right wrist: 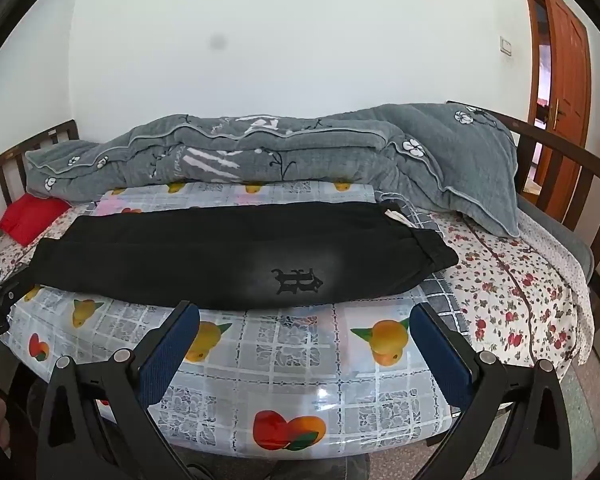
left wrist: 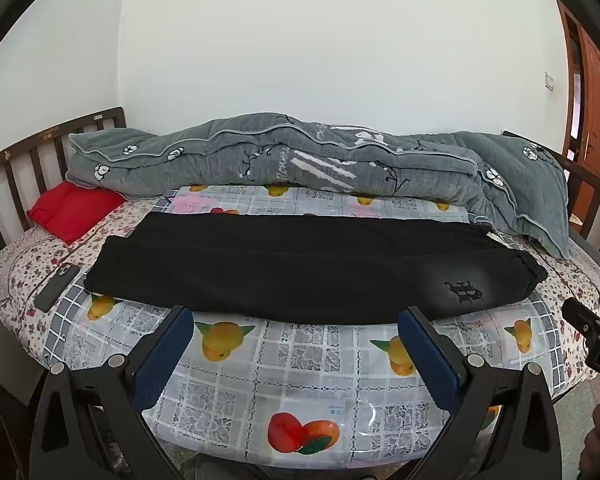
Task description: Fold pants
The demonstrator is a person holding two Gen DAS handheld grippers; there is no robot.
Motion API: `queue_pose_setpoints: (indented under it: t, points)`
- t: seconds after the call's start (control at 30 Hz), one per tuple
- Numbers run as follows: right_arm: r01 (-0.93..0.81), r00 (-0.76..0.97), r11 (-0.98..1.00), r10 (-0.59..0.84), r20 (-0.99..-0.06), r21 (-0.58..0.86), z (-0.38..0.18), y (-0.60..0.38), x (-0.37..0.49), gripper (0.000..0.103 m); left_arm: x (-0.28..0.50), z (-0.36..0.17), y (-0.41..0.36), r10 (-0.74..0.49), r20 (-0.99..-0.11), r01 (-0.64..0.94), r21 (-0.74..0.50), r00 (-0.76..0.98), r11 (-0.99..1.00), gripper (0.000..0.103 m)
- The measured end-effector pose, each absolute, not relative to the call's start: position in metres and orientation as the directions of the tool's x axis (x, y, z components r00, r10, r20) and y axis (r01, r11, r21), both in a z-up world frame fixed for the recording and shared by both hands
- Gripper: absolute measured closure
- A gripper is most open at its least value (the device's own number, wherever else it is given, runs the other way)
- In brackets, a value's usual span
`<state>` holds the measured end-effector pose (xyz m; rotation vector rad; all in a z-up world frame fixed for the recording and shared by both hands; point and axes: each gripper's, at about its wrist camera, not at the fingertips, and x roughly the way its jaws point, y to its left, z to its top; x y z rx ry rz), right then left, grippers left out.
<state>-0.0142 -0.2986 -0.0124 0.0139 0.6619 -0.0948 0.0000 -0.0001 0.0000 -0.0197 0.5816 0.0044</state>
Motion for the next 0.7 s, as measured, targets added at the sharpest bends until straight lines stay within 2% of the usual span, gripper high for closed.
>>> queue_pose_setpoints:
  t: [0.7]
  points:
    - [0.092, 0.782, 0.996, -0.077, -0.618, -0.009, -0.0123, -0.2975, -0.0141, 0.0, -0.005, 0.0039, 0.0039, 0.007, -0.543, -0.019, -0.017, 0.84, 1.0, 0.0]
